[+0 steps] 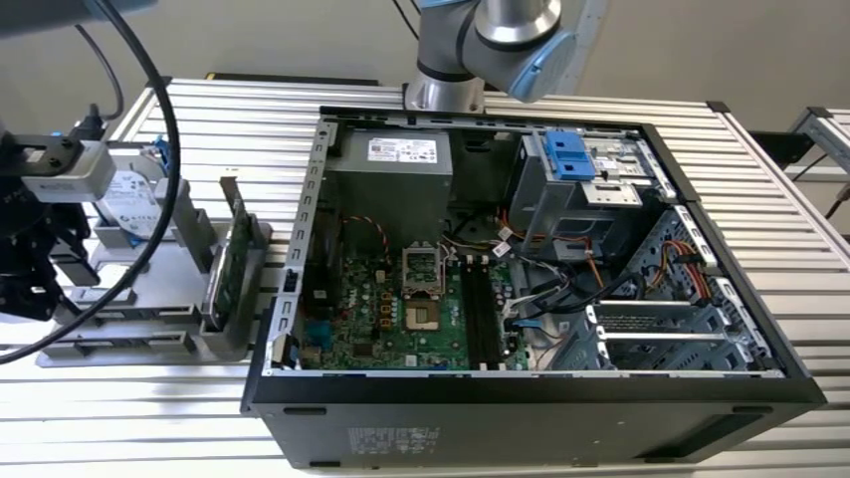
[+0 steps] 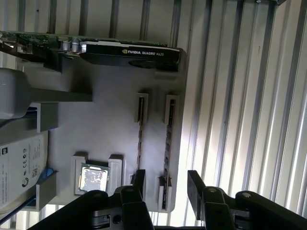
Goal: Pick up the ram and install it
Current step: 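Pick up the ram and move it above insertion slot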
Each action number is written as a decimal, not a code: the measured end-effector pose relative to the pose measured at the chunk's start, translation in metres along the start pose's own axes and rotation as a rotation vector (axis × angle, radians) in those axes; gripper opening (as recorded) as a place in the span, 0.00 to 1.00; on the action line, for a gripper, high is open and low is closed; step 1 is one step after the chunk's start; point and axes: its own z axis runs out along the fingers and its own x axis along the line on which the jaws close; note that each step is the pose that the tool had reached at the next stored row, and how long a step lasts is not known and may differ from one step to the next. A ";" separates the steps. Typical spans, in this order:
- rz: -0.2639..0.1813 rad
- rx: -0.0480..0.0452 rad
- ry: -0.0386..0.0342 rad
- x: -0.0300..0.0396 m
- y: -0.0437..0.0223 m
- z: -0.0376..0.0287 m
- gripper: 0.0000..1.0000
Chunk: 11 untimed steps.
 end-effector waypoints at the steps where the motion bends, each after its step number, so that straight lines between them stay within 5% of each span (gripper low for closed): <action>1: 0.000 0.0000 0.0000 -0.0004 0.0000 0.0002 1.00; 11: 0.000 -0.0004 0.0001 -0.0044 -0.0003 0.0049 1.00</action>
